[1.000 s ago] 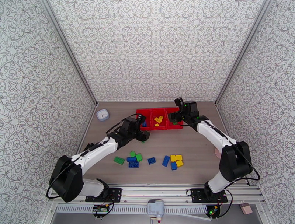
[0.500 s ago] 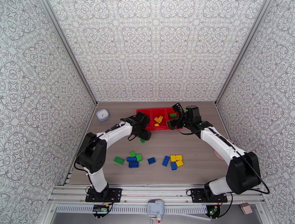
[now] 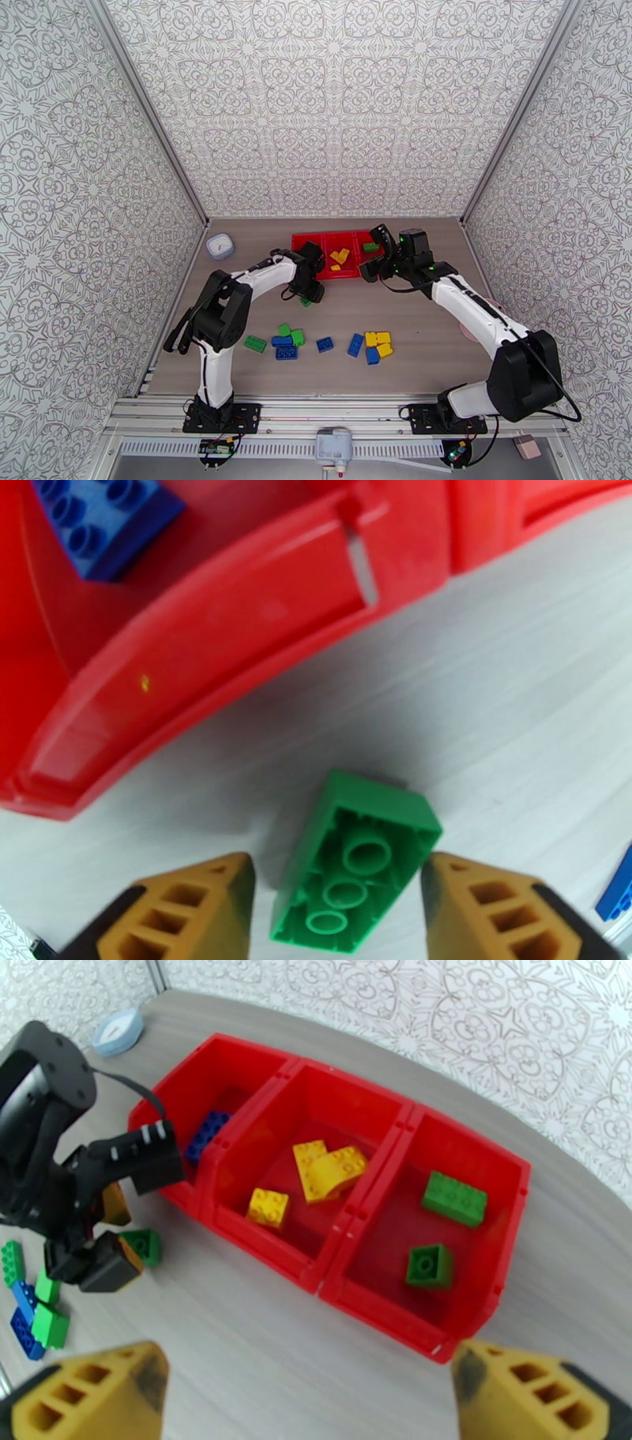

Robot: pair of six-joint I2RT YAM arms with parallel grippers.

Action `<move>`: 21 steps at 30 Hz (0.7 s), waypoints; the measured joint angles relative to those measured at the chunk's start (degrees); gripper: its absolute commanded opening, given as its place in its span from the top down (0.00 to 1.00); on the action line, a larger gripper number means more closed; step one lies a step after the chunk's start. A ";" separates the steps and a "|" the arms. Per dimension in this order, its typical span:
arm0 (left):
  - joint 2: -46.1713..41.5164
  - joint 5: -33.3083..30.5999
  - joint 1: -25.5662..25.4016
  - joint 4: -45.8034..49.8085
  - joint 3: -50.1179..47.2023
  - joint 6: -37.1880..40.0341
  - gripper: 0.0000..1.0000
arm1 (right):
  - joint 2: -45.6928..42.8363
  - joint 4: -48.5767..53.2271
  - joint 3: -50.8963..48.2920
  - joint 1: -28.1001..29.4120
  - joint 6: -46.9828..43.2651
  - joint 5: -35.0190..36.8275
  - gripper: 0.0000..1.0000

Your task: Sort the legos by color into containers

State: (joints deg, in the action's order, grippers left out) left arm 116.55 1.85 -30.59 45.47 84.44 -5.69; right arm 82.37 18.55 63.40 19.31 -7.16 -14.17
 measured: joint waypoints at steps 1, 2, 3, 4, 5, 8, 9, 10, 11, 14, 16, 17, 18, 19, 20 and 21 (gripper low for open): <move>0.24 -0.02 0.00 0.13 0.11 0.11 0.49 | -0.20 0.02 -0.09 0.00 -0.04 0.00 0.02; 0.52 0.00 0.00 0.24 0.26 0.11 0.52 | -0.46 0.02 -0.22 0.00 -0.20 0.04 0.02; 0.72 0.00 0.00 0.33 0.37 0.02 0.55 | -0.72 0.20 -0.31 0.00 -0.24 0.20 0.02; 0.92 0.00 0.00 0.48 0.50 0.15 0.56 | -0.92 0.37 -0.33 0.00 -0.26 0.22 0.02; 1.01 0.00 0.00 0.57 0.59 0.24 0.57 | -1.11 0.42 -0.35 0.00 -0.35 0.26 0.02; 1.01 0.02 0.00 0.90 0.98 0.26 0.61 | -1.84 0.46 -0.44 0.00 -0.39 0.42 0.02; 1.01 0.02 0.00 0.87 1.03 0.24 0.62 | -2.16 0.46 -0.50 0.00 -0.39 0.42 0.02; 1.01 0.02 0.00 0.87 1.03 0.26 0.62 | -2.47 0.48 -0.63 0.00 -0.39 0.42 0.02; 0.98 0.07 0.00 0.85 1.03 0.26 0.63 | -2.95 0.48 -0.87 0.00 -0.39 0.42 0.02; 0.24 0.87 0.00 0.11 0.37 -0.17 0.63 | -4.39 0.94 -1.68 0.00 -0.39 0.37 0.02; -1.16 1.73 0.00 -1.29 -0.85 -0.35 0.65 | -5.33 1.25 -2.16 0.00 -0.37 0.33 0.02; -2.27 2.34 0.00 -2.43 -1.66 -0.42 0.65 | -5.88 1.60 -2.27 0.00 -0.39 0.24 0.02; -3.63 3.02 0.00 -3.80 -2.49 -0.59 0.66 | -6.32 1.66 -2.36 0.00 -0.37 0.15 0.02; -4.59 3.39 0.00 -4.85 -2.97 -0.76 0.66 | -6.73 1.66 -2.45 0.00 -0.37 0.13 0.02; -5.70 3.89 -0.02 -6.12 -3.39 -0.83 0.66 | -7.26 1.62 -2.69 0.00 -0.33 0.13 0.01; -6.60 4.22 -0.09 -7.56 -3.61 -0.94 0.66 | -7.93 1.46 -3.13 0.00 -0.24 0.13 0.01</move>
State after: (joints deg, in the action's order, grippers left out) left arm 109.95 6.07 -30.68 37.91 80.84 -6.63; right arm 74.43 20.01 60.27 19.31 -7.40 -14.04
